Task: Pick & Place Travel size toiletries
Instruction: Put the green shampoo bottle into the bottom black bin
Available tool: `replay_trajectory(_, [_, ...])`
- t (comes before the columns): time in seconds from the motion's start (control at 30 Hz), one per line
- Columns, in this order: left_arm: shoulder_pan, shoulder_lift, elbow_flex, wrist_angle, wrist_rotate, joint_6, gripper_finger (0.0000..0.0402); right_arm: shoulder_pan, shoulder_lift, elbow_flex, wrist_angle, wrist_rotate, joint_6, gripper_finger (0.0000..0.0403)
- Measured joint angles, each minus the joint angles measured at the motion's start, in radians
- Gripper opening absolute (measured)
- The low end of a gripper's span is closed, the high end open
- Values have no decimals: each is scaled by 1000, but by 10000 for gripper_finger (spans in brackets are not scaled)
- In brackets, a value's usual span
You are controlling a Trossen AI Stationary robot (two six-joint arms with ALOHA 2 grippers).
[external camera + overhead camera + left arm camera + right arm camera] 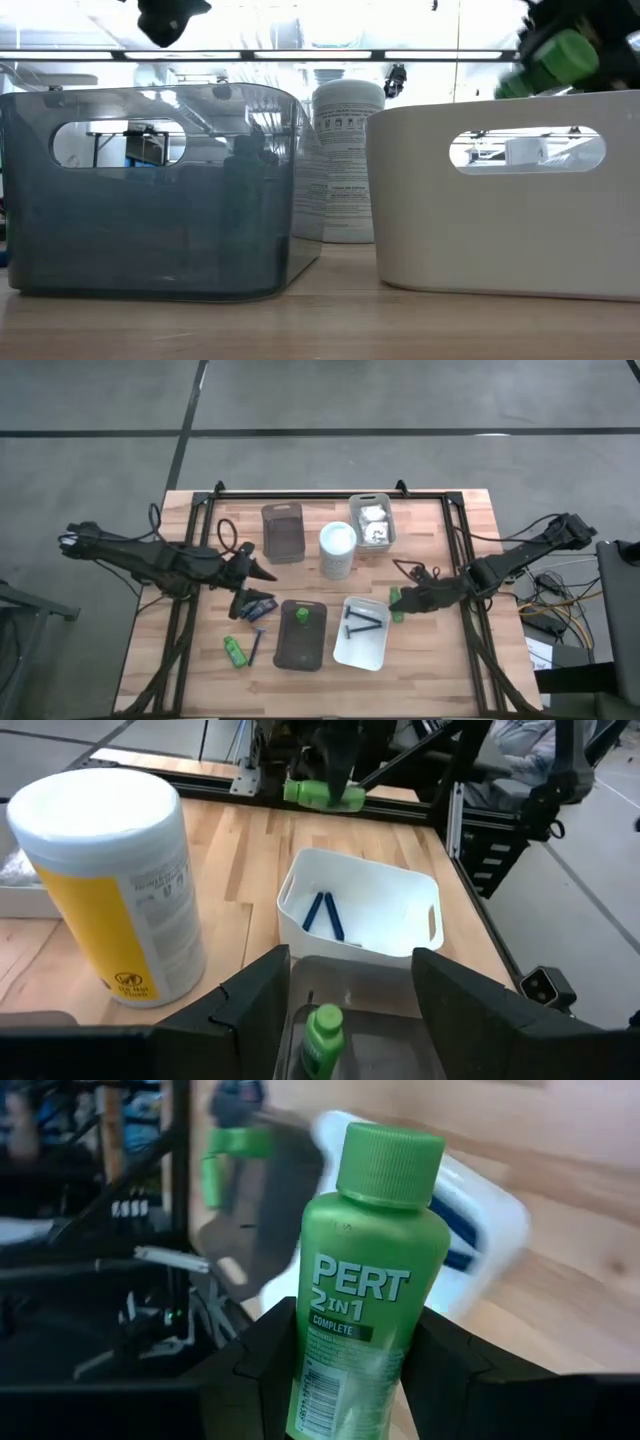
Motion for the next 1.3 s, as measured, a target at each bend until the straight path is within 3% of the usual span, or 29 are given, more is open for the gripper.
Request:
replay_trajectory(0.27, [6, 81, 64, -3, -10, -15, 215, -83, 111, 179, -10, -128, -365, 140])
replay_trajectory(0.73, [6, 160, 208, -1, -14, 167, 215, -308, 493, 568, -10, -652, -950, 140])
replay_trajectory(1.1, [6, 252, 311, -3, -3, 329, 215, -422, 778, 914, -162, -986, -1264, 139])
replay_trajectory(1.3, [7, 272, 322, 0, 47, 404, 215, -465, 870, 1025, -169, -1114, -1313, 139])
